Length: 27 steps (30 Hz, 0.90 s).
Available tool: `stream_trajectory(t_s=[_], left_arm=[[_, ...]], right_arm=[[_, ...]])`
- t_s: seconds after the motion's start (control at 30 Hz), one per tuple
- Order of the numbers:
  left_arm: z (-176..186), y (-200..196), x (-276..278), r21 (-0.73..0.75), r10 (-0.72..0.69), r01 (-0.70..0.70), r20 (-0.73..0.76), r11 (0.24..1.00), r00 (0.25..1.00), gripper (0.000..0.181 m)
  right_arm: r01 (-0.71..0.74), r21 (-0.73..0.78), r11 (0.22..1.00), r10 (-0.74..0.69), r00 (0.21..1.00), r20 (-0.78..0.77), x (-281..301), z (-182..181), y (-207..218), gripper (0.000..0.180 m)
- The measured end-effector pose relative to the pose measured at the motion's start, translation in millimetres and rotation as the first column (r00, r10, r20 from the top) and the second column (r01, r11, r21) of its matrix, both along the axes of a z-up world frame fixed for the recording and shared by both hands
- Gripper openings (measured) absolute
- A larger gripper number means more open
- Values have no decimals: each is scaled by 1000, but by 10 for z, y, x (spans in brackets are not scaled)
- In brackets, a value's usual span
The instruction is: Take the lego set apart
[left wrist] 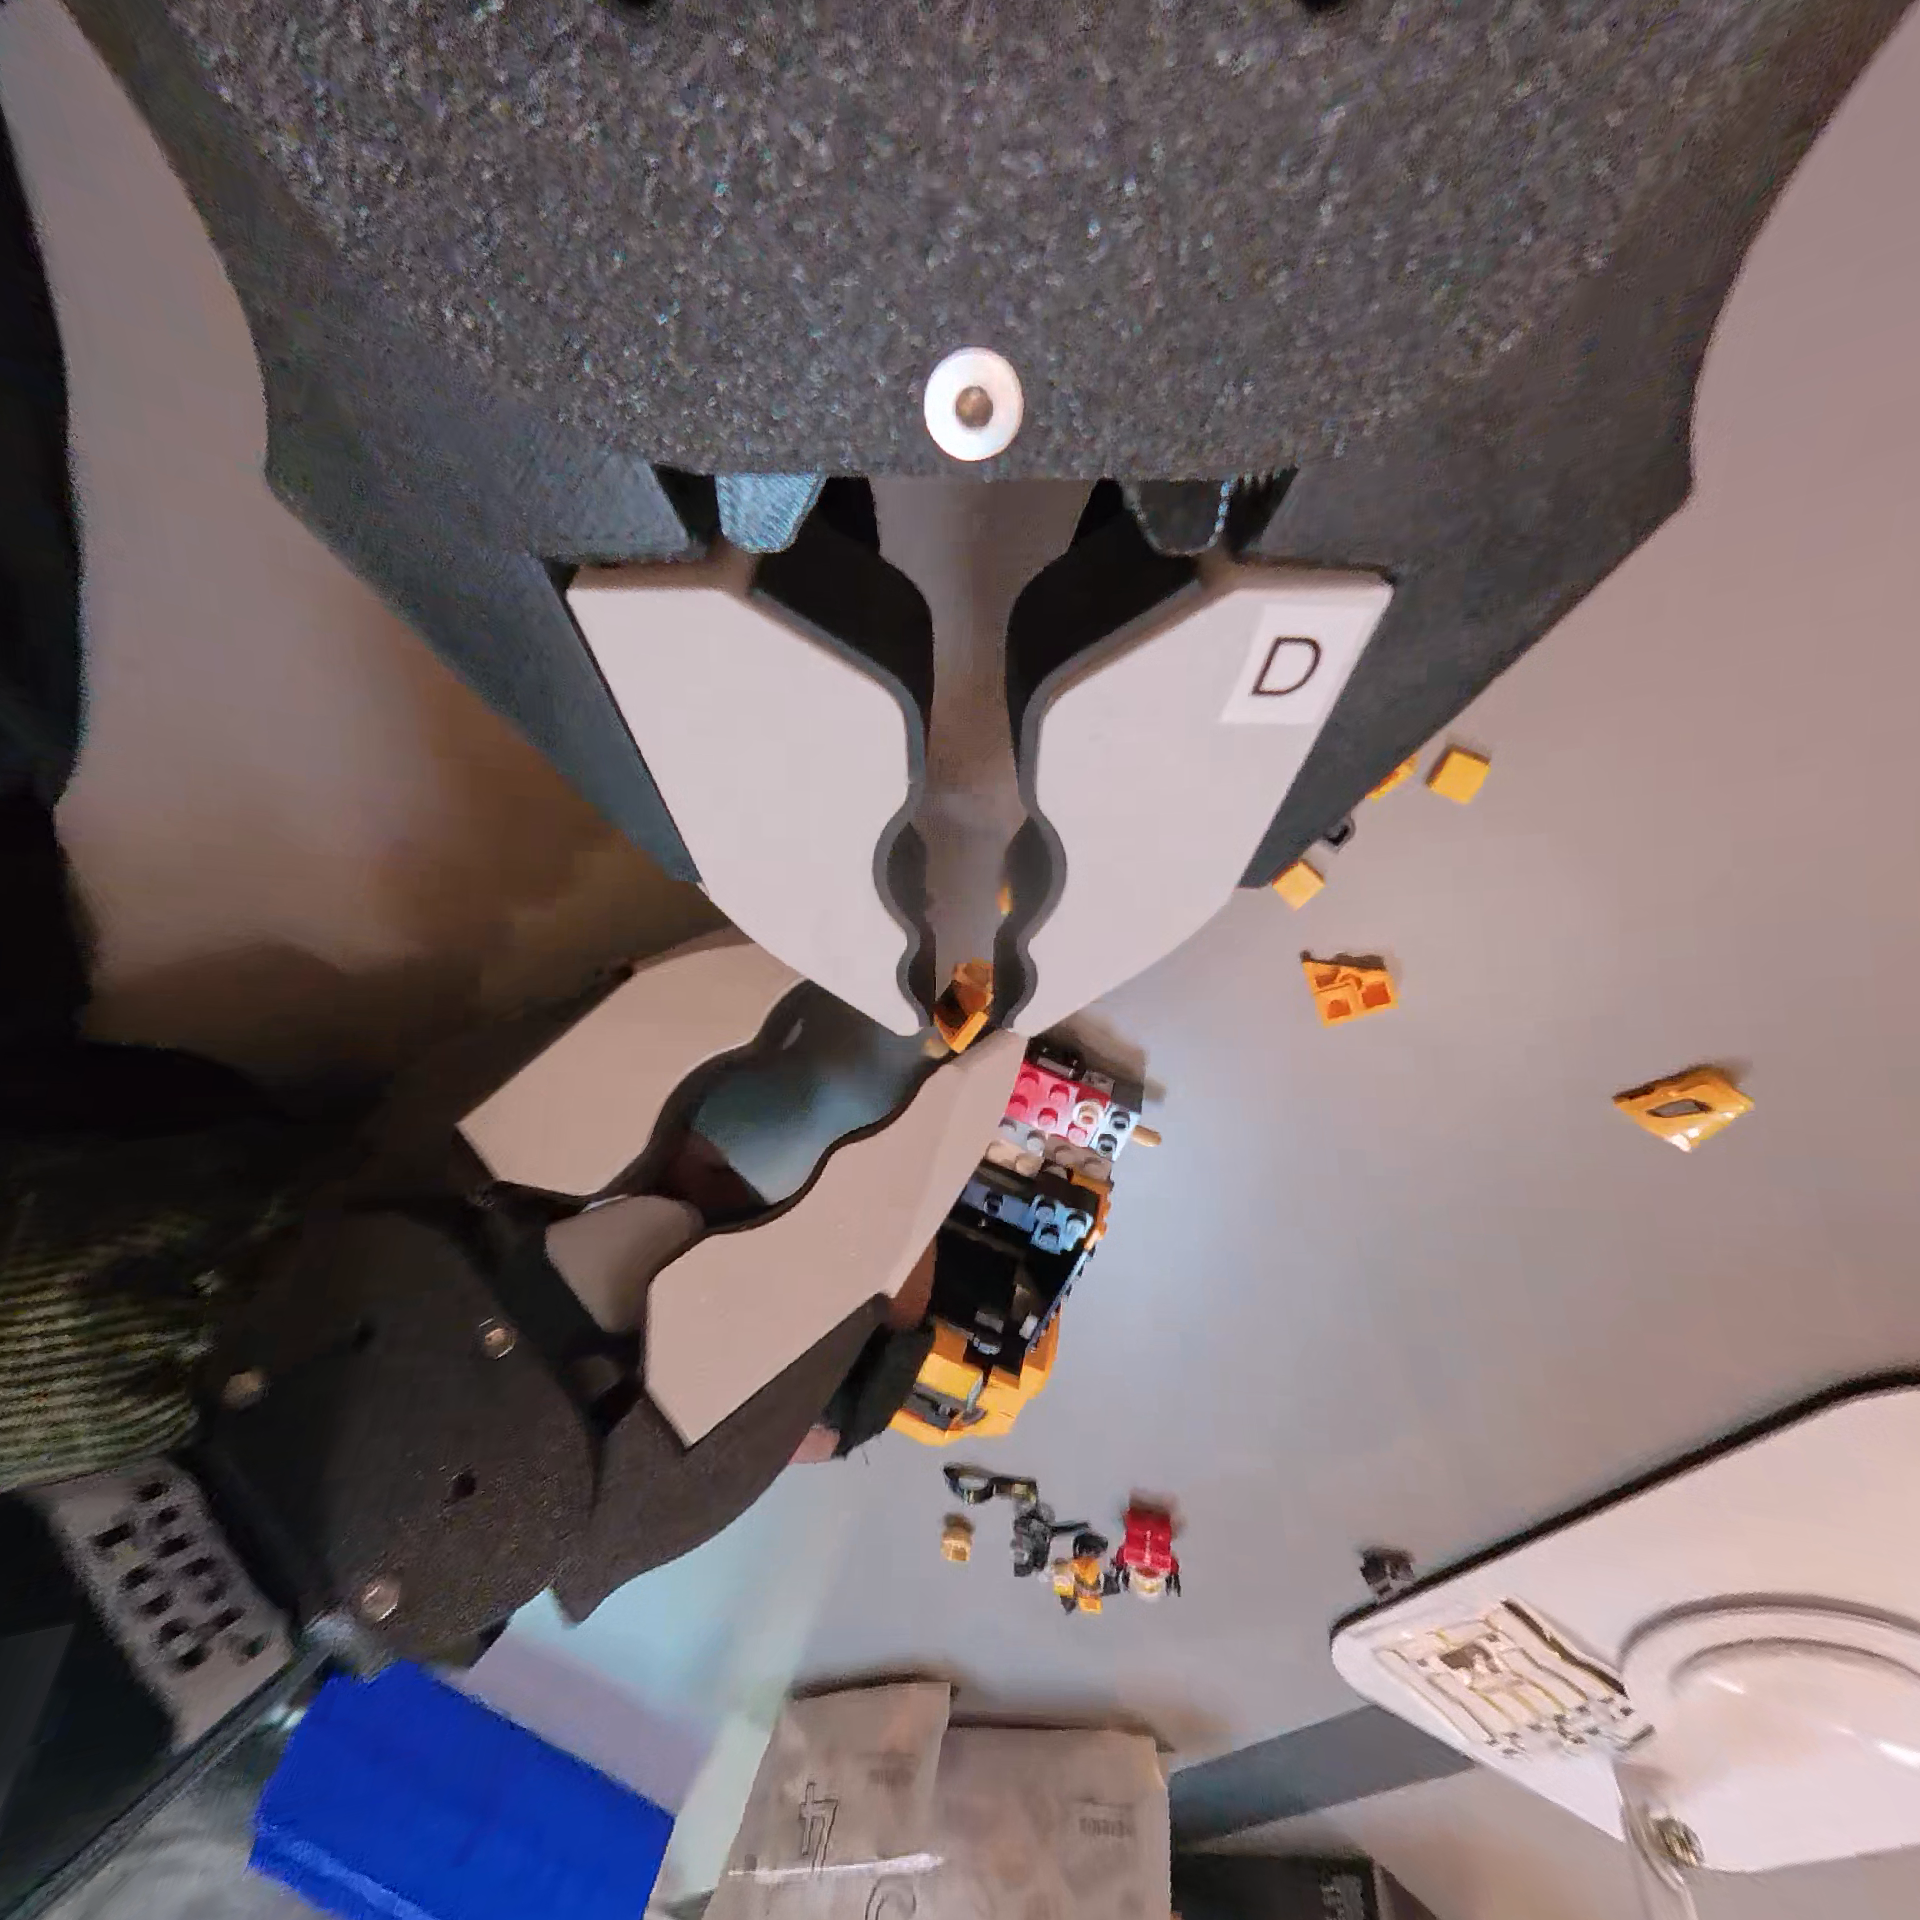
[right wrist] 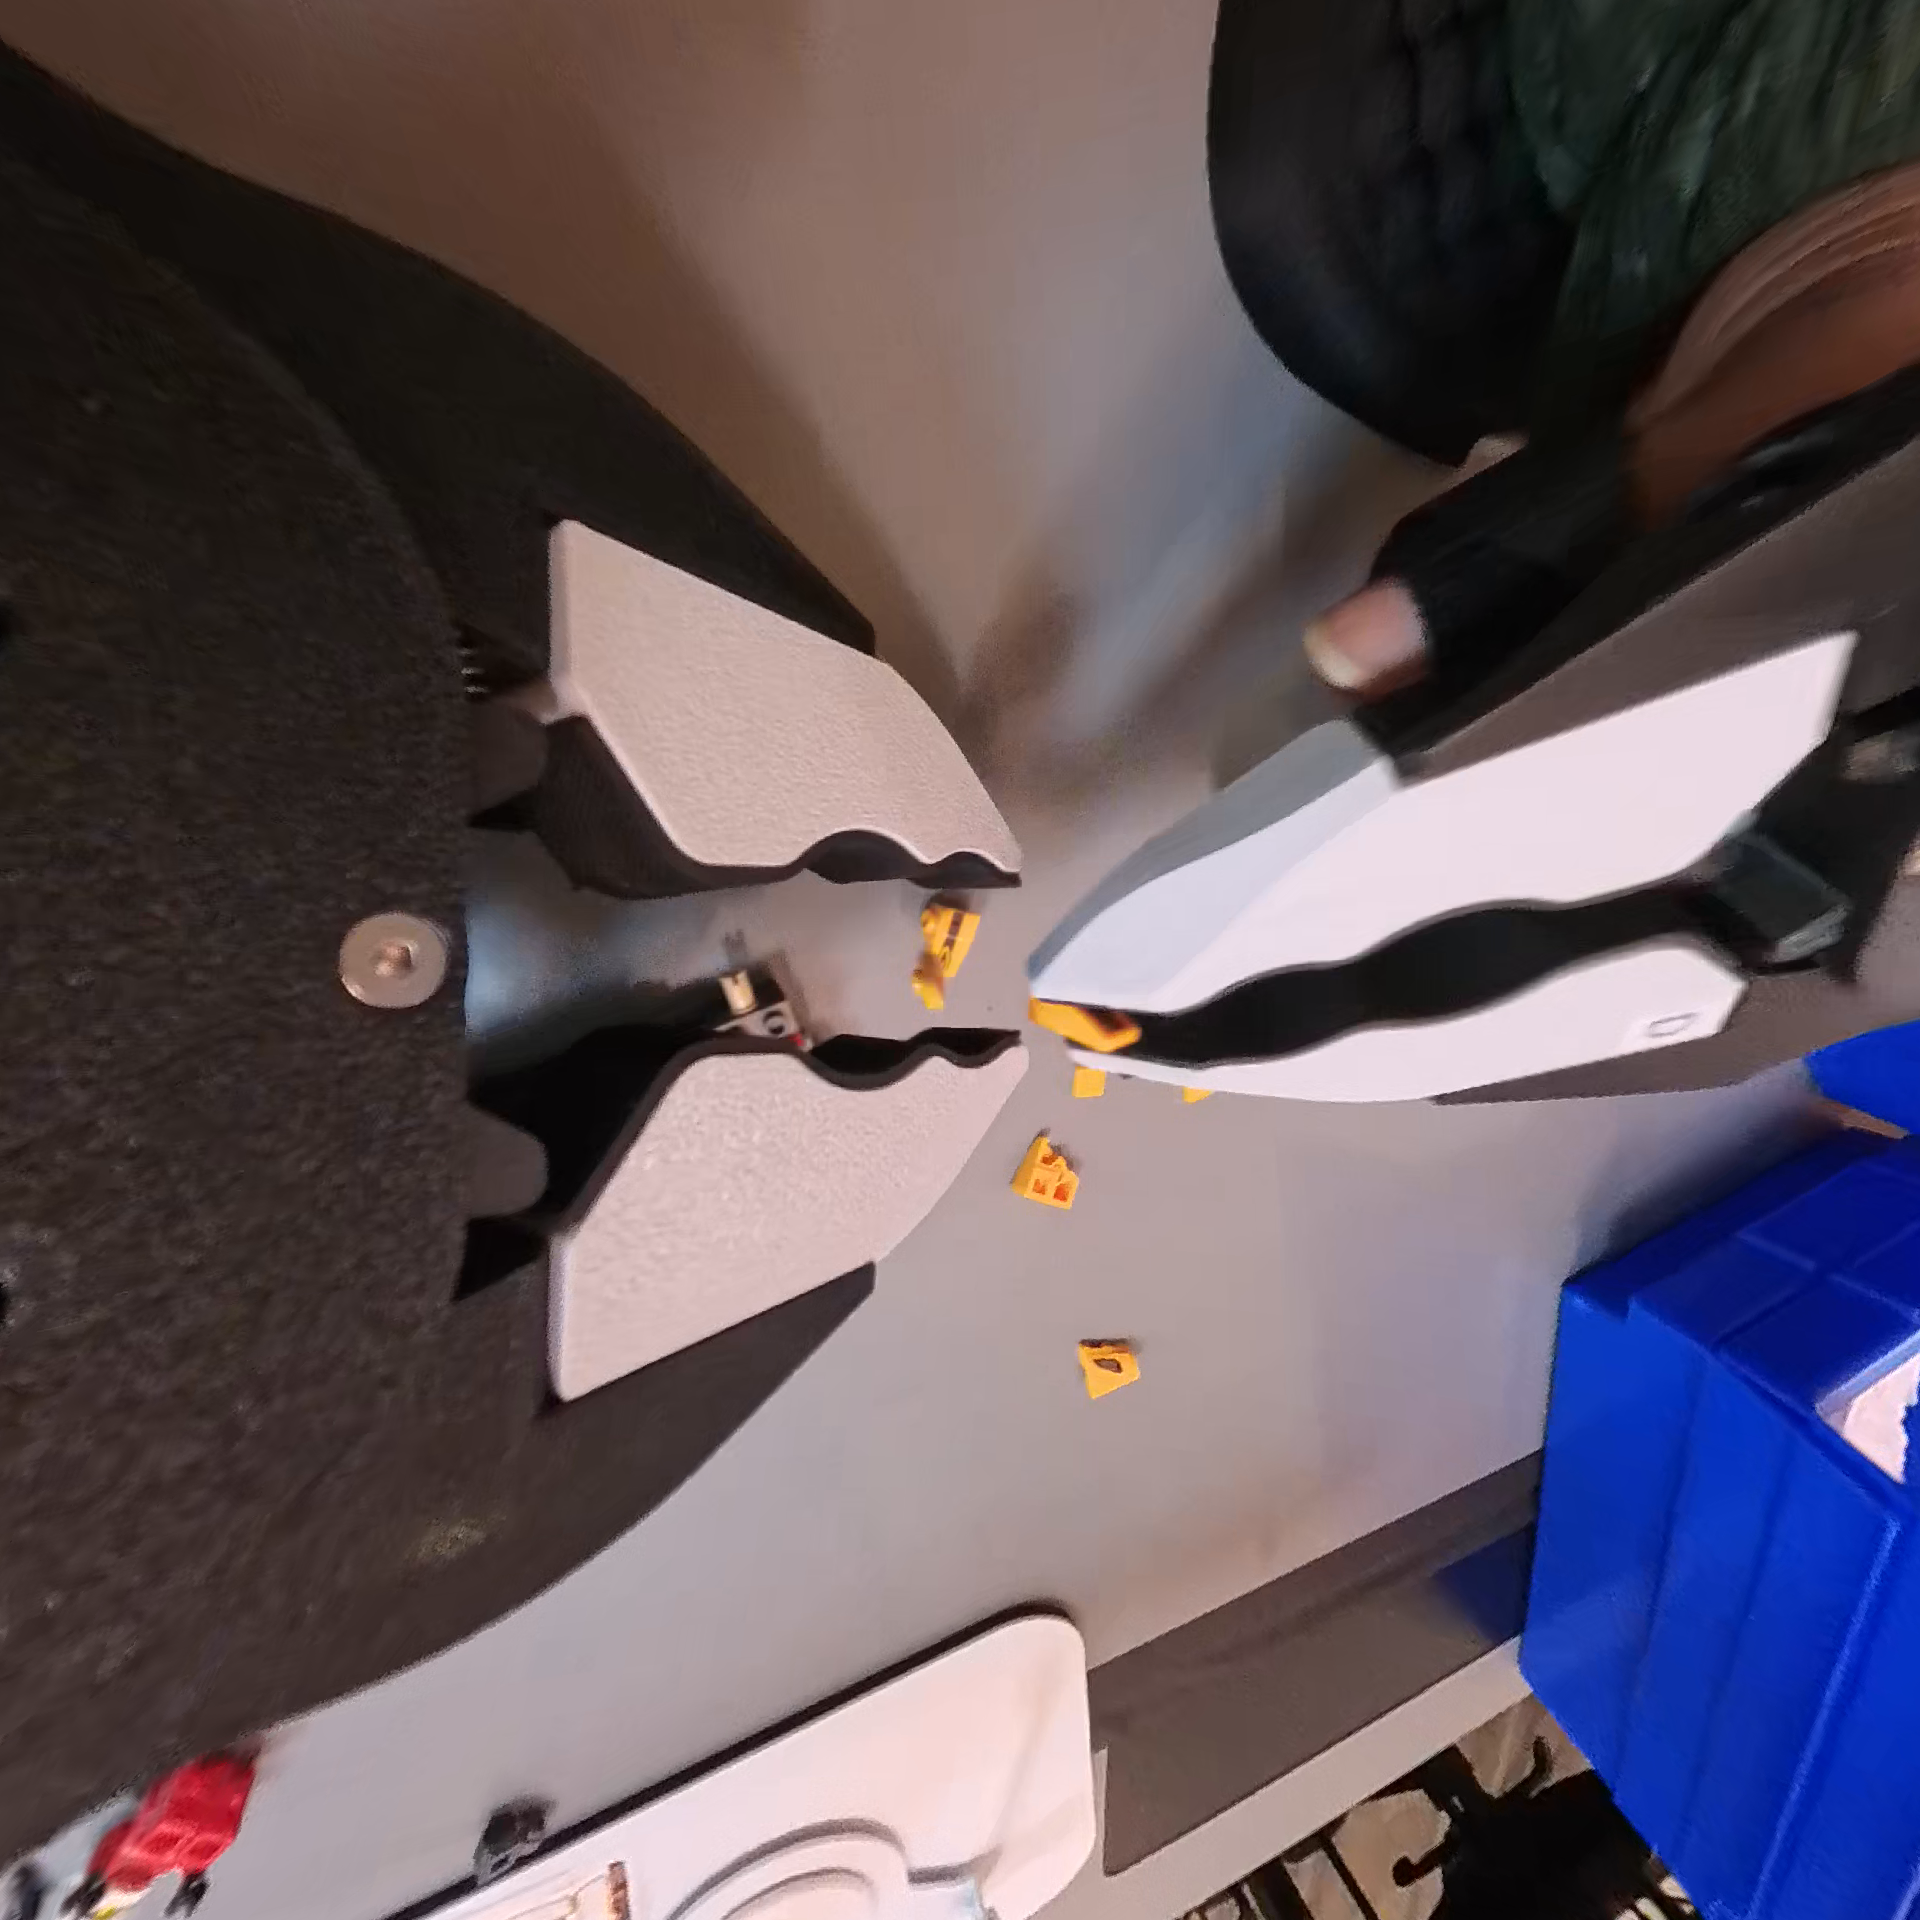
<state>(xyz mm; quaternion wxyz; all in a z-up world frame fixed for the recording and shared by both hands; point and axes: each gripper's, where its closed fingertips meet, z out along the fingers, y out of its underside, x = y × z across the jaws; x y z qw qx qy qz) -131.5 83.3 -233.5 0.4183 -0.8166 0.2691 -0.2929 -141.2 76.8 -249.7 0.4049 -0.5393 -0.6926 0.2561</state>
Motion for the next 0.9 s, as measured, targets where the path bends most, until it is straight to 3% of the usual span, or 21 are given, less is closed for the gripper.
stream_trajectory(t_s=[0.23, 0.33, 0.47, 0.63, 0.73, 0.9], left_arm=[[-30, -31, 33, -13, -23, 23, 7, 1000, 1000, 11], [19, -118, 118, -40, -89, 92, 79, 995, 993, 11], [17, -265, 255, -103, -181, 198, 152, 975, 972, 11], [-30, -376, 334, -190, -227, 270, 222, 944, 948, 10], [14, -383, 343, -201, -222, 282, 275, 938, 935, 10], [242, -361, 299, -163, -204, 294, 416, 942, 886, 16]], right_arm=[[-2, 50, 999, 5, 997, -74, 38, 156, -7, 27], [-84, 126, 988, 97, 991, -97, 109, 245, -84, 27], [-202, 301, 932, 225, 973, -43, 197, 251, -218, 24], [-272, 390, 880, 284, 958, 27, 231, 158, -316, 20], [-272, 360, 892, 292, 956, -2, 244, 188, -330, 18], [-219, 185, 958, 250, 954, -166, 276, 381, -255, 17]])
